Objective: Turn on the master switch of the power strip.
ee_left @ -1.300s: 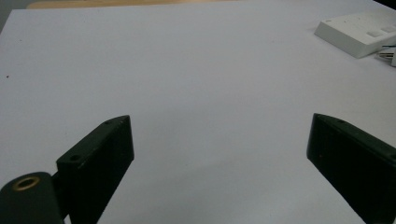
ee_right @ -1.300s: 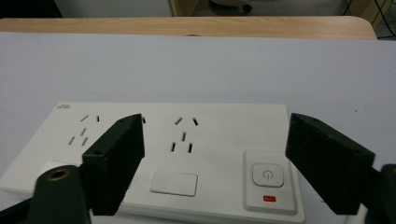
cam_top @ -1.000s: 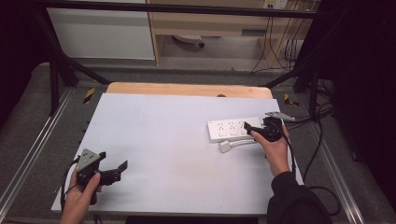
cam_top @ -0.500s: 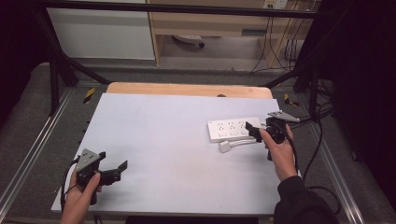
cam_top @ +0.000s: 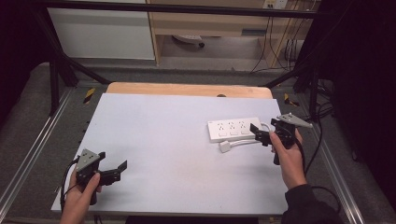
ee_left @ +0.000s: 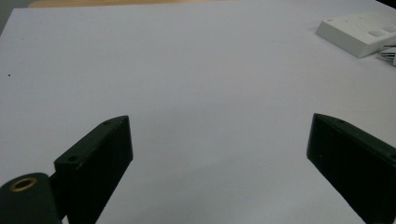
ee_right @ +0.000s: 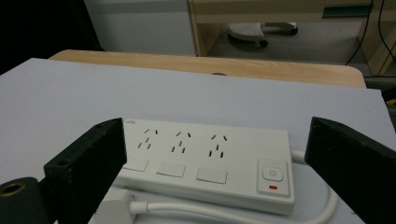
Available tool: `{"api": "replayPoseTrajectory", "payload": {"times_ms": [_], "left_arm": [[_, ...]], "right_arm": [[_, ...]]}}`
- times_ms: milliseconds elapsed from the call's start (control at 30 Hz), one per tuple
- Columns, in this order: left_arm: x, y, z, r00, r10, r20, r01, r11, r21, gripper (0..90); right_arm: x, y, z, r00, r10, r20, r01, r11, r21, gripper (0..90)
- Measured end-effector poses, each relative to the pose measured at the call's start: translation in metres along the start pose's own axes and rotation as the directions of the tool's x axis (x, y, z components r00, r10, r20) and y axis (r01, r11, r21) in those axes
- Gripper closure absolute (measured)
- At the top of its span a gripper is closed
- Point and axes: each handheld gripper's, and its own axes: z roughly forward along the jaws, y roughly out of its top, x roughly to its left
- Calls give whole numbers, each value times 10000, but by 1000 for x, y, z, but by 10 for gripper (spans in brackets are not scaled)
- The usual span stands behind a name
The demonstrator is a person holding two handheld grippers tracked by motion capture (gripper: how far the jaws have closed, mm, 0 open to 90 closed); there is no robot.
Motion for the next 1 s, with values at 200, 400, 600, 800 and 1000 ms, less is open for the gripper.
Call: {"api": "replayPoseTrajectory", "payload": {"times_ms": [200, 400, 600, 800, 1000], "left_arm": [[0, 0, 0, 10000, -4, -4, 4, 10000, 9, 70], [0, 0, 0, 10000, 0, -10, 0, 10000, 25, 70], [0, 0, 0, 10000, -6, -9, 6, 10000, 33, 69], [0, 0, 0, 10000, -11, 2, 11, 10000, 28, 69], [0, 0, -1, 10000, -12, -9, 12, 10000, 22, 69]], "right_arm": [[0, -2, -14, 9999, -113, -103, 111, 9997, -222, 60], [0, -6, -26, 9995, -249, -168, 242, 9989, -409, 61], [0, -13, -33, 9986, -516, -139, 509, 9976, -476, 61], [1, -19, -39, 9974, -710, -151, 702, 9964, -475, 61], [3, -26, -44, 9967, -802, -147, 795, 9957, -467, 60]]}}
